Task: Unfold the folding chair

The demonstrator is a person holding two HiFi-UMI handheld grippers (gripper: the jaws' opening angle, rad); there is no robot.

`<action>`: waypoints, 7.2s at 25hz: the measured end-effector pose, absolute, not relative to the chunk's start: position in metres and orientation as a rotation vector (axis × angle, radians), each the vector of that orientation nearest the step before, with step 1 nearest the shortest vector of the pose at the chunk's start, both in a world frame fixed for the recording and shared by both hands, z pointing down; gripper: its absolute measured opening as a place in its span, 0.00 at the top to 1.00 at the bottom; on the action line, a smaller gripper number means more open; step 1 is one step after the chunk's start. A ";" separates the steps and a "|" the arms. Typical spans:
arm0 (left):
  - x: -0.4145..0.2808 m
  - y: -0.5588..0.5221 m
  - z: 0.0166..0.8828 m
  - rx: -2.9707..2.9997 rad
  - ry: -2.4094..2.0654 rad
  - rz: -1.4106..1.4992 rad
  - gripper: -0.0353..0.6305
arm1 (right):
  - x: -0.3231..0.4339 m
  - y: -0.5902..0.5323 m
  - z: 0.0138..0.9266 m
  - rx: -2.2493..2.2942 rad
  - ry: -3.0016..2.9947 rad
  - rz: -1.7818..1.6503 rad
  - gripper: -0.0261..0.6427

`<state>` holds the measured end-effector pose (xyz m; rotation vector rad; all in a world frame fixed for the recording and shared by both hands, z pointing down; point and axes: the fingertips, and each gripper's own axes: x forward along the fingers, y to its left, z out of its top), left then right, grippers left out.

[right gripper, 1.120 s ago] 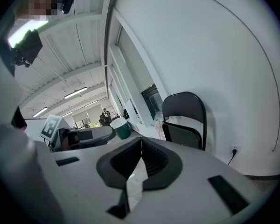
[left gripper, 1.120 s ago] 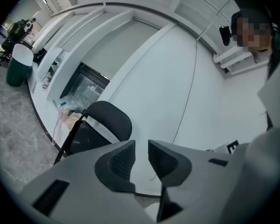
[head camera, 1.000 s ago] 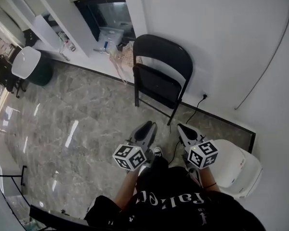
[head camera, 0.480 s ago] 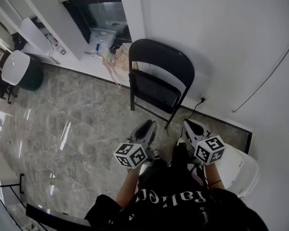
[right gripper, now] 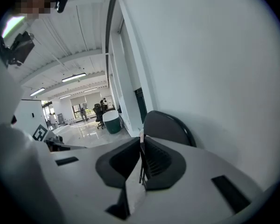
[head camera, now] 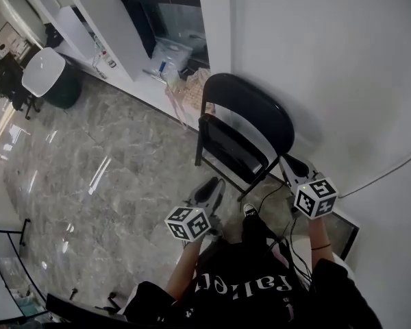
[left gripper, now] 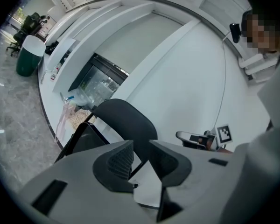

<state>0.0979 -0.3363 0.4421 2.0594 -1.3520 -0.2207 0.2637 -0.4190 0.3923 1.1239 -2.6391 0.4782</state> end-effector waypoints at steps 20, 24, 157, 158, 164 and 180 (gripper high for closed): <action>0.150 -0.503 0.556 1.719 -1.385 -0.205 0.63 | 0.238 -0.632 0.416 0.426 -2.632 0.617 0.66; 0.152 -0.511 0.567 1.667 -1.345 -0.266 0.59 | 0.227 -0.636 0.431 0.384 -2.523 0.661 0.66; -0.279 0.002 0.846 1.079 -1.239 -0.741 0.67 | -0.056 -0.314 0.556 0.217 -2.313 0.784 0.74; -0.283 0.006 0.851 1.068 -1.264 -0.739 0.66 | -0.058 -0.312 0.558 0.222 -2.313 0.780 0.74; -0.312 0.055 0.899 0.851 -1.490 -0.594 0.65 | -0.060 -0.312 0.594 0.272 -2.281 0.798 0.74; -0.302 -0.004 0.950 1.006 -1.513 -0.513 0.95 | -0.128 -0.237 0.647 0.070 -2.352 0.974 0.80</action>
